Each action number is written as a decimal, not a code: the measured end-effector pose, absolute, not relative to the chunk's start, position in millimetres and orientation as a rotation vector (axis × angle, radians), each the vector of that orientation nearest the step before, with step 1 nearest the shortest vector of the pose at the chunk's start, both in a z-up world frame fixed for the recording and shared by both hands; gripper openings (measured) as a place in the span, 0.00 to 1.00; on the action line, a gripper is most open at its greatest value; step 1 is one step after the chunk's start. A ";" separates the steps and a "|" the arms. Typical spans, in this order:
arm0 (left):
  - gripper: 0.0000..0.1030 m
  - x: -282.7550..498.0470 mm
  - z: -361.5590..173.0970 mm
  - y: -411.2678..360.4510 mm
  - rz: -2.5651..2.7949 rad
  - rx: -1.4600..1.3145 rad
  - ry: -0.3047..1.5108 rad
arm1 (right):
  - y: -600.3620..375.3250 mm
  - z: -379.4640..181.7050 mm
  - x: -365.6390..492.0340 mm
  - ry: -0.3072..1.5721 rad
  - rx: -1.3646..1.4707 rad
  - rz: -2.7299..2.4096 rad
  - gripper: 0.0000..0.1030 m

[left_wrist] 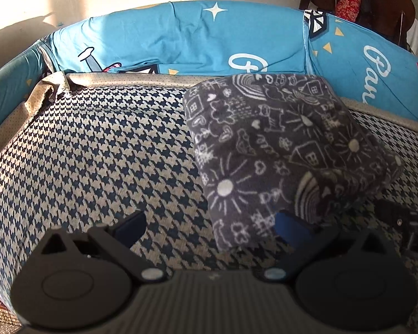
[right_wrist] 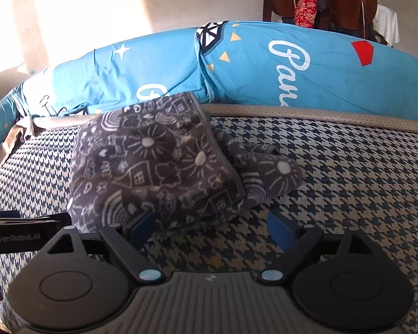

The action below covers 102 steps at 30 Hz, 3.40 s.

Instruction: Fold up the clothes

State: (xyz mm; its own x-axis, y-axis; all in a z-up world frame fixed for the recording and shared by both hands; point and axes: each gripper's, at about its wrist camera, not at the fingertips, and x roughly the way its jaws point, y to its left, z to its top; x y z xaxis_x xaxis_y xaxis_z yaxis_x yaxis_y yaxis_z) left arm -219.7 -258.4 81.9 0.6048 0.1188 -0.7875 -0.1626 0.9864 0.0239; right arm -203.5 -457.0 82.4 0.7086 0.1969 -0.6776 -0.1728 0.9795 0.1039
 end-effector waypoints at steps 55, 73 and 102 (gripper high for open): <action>1.00 -243.1 62.0 -260.8 0.185 -0.033 1.001 | -443.6 54.9 -223.5 0.898 -0.090 0.303 0.86; 1.00 -243.0 61.4 -258.7 0.179 -0.038 1.002 | -441.9 54.0 -222.9 0.905 -0.098 0.303 0.86; 1.00 -243.9 60.0 -258.9 0.176 -0.031 1.000 | -439.1 52.7 -222.0 0.915 -0.114 0.311 0.86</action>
State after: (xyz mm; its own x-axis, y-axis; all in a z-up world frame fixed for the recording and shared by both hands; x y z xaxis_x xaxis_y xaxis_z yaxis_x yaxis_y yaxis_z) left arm -243.9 -258.9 60.0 0.5273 0.1328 -0.8392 -0.1611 0.9854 0.0547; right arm -222.0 -439.1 52.7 0.5685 0.2155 -0.7940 -0.3122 0.9494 0.0341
